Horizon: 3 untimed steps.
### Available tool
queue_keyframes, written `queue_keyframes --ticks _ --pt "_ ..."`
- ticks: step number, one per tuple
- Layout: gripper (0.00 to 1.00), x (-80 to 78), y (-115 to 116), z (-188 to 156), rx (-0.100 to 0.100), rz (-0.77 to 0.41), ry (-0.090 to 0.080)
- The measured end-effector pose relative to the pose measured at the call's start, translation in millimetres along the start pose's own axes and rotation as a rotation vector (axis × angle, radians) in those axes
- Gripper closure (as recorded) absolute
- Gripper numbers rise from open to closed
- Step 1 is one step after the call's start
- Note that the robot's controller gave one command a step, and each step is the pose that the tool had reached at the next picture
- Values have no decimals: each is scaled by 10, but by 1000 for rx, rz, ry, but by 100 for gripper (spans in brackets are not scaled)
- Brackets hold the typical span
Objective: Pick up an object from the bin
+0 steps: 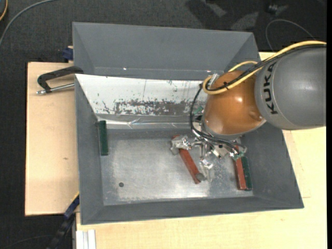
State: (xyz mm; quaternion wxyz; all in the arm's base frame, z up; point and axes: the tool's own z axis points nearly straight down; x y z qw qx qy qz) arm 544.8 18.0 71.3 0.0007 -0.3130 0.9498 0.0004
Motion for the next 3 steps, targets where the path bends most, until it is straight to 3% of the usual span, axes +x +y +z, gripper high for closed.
queue_keyframes --ticks 1,2,3 --pt "0 -348 -390 -5 3 -301 -6" --pt "0 -360 -499 -4 4 -366 -6" --pt "0 -159 -692 -3 2 -427 -2"
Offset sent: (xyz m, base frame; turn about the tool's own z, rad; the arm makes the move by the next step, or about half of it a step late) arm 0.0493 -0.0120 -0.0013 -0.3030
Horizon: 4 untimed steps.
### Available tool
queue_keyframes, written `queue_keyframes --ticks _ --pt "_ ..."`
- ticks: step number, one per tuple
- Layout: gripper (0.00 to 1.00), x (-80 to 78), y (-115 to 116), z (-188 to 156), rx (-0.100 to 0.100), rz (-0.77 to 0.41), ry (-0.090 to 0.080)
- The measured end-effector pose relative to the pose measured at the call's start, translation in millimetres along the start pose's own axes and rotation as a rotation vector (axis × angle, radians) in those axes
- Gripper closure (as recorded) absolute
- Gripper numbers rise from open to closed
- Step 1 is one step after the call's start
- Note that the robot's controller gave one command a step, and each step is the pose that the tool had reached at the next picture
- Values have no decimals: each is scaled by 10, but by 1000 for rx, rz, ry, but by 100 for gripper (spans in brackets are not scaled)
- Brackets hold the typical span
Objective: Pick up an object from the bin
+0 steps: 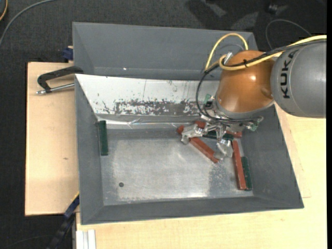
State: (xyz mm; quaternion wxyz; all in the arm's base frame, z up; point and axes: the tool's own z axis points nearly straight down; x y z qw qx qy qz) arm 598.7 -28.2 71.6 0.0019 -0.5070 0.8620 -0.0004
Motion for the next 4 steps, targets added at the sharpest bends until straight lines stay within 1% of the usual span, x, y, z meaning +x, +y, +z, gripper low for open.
queue_keyframes --ticks 1,2,3,4 --pt "0 227 -153 1 2 -296 -2" --pt "100 211 -144 -9 -2 -297 -3" --pt "0 220 -147 -1 -1 -297 -2" --pt "0 762 -436 4 1 -273 -1"
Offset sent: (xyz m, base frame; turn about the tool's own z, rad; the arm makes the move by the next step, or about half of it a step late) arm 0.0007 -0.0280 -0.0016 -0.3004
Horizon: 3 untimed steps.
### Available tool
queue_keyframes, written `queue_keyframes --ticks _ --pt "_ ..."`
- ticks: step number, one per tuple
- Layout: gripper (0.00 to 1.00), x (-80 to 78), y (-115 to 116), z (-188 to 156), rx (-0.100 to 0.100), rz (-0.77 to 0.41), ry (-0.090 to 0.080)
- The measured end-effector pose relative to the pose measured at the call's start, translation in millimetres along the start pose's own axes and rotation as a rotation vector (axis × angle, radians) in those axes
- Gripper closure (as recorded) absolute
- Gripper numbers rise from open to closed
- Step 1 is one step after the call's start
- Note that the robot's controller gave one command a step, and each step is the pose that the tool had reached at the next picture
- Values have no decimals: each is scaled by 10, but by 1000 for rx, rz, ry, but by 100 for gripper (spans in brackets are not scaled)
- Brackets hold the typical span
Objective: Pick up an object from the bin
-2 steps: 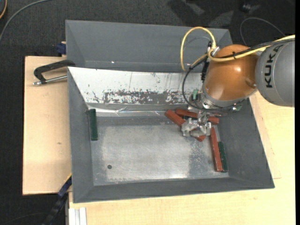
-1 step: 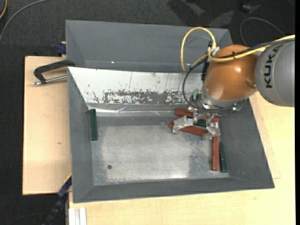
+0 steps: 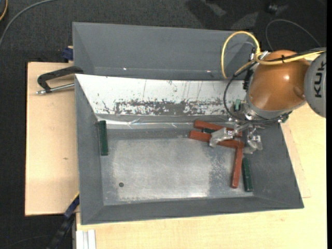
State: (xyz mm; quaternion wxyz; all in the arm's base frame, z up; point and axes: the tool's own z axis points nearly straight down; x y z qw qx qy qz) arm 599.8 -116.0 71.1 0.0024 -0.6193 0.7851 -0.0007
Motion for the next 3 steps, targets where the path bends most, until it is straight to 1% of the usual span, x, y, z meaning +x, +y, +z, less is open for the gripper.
queue_keyframes --ticks 1,2,3 --pt "0 -113 57 -18 1 -433 -1" --pt "100 -110 56 -21 -1 -432 -1" --pt "100 -106 77 -549 5 -455 1"
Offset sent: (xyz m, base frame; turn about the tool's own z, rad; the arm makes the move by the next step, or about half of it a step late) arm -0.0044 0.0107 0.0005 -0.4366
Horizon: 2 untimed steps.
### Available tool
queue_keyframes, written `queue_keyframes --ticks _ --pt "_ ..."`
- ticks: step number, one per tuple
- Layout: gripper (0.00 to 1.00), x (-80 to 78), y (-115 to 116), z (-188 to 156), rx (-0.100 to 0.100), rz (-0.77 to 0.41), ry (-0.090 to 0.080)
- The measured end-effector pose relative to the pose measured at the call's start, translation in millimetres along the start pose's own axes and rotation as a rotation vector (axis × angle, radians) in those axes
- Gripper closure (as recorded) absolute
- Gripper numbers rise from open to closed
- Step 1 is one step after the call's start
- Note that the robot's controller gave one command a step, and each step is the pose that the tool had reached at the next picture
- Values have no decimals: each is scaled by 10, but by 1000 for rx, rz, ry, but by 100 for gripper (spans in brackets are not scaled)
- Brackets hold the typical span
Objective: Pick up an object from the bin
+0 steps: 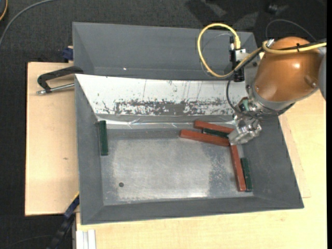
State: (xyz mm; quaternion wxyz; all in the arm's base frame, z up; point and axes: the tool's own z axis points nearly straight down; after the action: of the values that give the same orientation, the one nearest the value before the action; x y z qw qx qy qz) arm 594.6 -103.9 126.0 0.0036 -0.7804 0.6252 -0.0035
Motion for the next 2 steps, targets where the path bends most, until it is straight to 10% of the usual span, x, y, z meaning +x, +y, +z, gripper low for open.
queue_keyframes --ticks 1,2 --pt "0 -6 10 32 -6 0 -3" --pt "0 -123 -66 571 -13 -222 -6"
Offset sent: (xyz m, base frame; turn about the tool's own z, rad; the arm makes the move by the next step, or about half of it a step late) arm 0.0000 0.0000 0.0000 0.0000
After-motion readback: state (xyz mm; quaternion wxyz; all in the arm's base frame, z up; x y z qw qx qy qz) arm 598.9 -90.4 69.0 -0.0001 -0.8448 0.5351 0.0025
